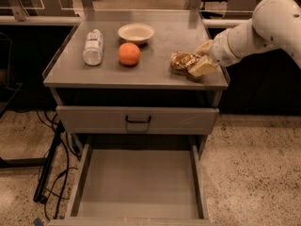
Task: Pick orange can from middle drawer and place on counter
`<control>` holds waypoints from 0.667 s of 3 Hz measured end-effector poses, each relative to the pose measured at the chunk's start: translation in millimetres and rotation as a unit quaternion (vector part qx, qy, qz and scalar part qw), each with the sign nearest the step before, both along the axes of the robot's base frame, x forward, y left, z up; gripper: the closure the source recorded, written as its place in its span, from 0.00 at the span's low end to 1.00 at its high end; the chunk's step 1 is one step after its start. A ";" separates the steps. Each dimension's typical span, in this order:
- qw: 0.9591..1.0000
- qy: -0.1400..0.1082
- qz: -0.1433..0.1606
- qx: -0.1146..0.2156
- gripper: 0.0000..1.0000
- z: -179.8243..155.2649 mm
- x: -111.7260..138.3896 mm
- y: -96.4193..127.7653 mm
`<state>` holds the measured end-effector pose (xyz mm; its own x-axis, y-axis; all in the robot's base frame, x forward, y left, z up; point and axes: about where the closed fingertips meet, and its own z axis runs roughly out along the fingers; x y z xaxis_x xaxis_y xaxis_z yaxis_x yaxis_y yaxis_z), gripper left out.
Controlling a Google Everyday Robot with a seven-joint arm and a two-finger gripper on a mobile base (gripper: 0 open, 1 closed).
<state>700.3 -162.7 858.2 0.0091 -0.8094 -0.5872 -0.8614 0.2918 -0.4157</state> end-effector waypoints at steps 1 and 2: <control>1.000 0.000 0.000 0.000 0.38 0.0 0.0 0.0; 1.000 0.000 0.000 0.000 0.14 -0.1 0.0 0.1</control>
Offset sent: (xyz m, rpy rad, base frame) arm 0.0000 0.0000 0.0000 0.0000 0.0000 0.0000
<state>700.3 -162.6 858.1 0.0092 -0.8094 -0.5872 -0.8615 0.2917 -0.4155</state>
